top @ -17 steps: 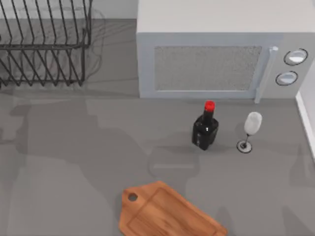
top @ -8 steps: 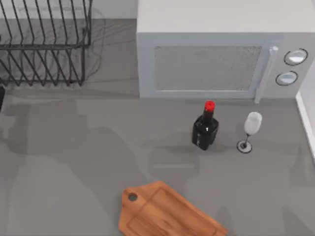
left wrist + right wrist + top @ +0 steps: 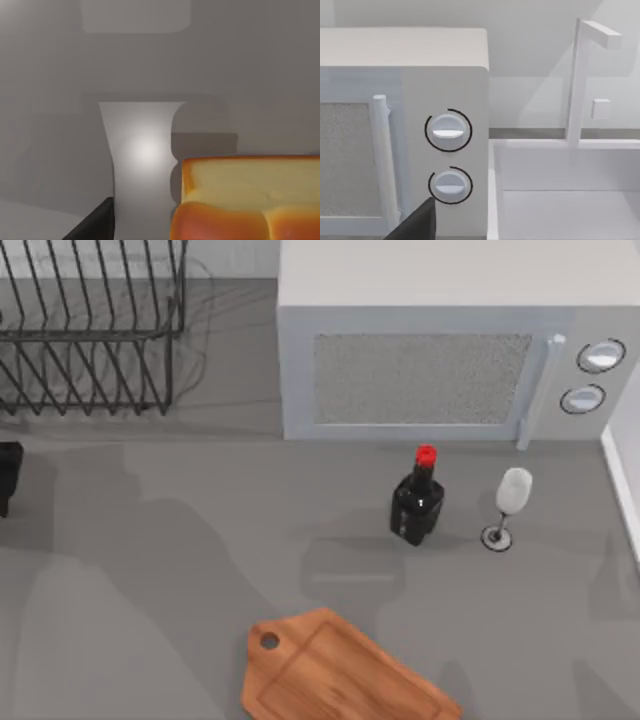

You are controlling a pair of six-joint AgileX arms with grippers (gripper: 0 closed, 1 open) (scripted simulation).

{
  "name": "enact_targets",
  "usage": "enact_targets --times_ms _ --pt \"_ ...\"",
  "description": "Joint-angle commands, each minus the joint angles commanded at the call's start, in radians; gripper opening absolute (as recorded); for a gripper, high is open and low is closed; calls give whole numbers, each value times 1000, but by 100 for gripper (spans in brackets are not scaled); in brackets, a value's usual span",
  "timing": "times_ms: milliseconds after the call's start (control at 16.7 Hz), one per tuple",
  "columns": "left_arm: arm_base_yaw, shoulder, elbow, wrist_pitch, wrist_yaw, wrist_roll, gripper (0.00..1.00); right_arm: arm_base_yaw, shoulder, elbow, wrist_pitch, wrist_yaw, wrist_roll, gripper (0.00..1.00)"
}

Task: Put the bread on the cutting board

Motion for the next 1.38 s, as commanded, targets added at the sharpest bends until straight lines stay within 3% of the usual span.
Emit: enact_targets --times_ms 60,840,1380 --pt "0 0 0 0 0 0 100 0 0 0 0 0 0 100" --pt "0 0 0 0 0 0 2 0 0 0 0 0 0 100" --pt "-3 -27 9 -11 5 -1 0 0 0 0 0 0 0 100"
